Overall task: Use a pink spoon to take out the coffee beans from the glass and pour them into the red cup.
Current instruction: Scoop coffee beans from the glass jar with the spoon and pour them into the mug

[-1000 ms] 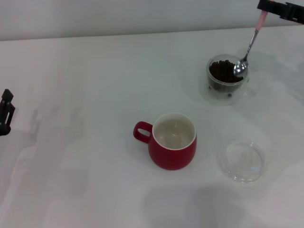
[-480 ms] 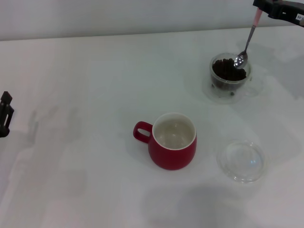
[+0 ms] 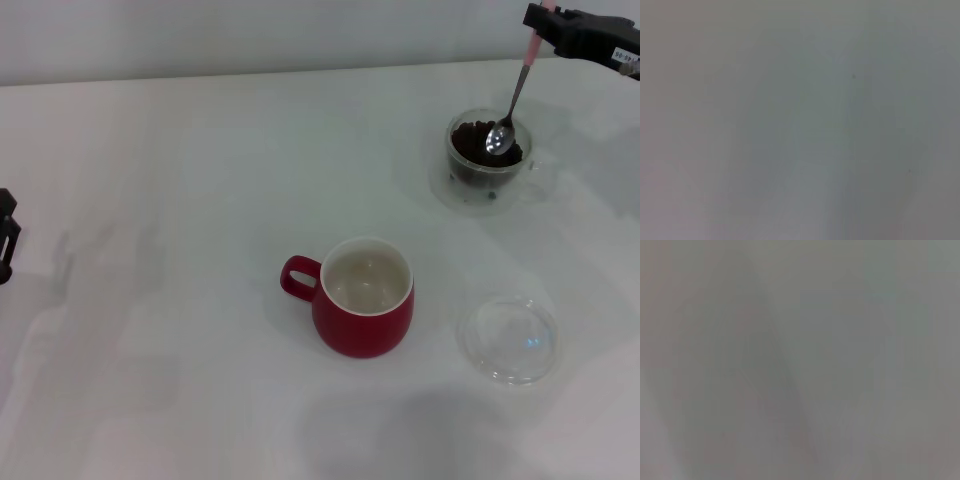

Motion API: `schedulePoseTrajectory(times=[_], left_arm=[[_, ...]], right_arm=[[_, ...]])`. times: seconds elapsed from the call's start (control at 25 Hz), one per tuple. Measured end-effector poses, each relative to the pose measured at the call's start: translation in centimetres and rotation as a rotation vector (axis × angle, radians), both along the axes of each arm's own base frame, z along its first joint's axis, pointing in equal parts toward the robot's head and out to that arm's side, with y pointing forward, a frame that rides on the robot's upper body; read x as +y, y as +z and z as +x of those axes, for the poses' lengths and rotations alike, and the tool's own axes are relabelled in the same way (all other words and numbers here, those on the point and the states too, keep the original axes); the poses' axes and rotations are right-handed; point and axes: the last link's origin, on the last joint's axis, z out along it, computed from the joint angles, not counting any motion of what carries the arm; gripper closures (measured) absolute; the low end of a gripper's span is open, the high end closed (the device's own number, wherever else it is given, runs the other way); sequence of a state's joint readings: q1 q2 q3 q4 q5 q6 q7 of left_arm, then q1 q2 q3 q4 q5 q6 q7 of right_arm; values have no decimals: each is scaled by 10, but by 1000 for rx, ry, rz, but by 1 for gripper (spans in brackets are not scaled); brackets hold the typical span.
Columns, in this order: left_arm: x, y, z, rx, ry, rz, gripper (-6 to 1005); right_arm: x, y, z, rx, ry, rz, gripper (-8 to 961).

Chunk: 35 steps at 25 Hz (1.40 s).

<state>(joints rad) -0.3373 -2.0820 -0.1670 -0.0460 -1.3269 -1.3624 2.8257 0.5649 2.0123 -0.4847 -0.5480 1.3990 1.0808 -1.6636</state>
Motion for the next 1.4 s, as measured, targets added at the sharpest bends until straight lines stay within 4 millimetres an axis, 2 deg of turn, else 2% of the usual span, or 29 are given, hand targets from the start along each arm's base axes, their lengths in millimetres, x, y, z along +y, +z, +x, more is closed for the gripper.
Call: schedulePoseTrajectory(times=[0.76,1.4], left_arm=[[9,2,0,21,4,-5,513],[10,6,-2,28,6,8,513]], right_arm=[[-3,-11,4,26,-18,-17,801],[-3,-9,17,225,-206,-29,801]])
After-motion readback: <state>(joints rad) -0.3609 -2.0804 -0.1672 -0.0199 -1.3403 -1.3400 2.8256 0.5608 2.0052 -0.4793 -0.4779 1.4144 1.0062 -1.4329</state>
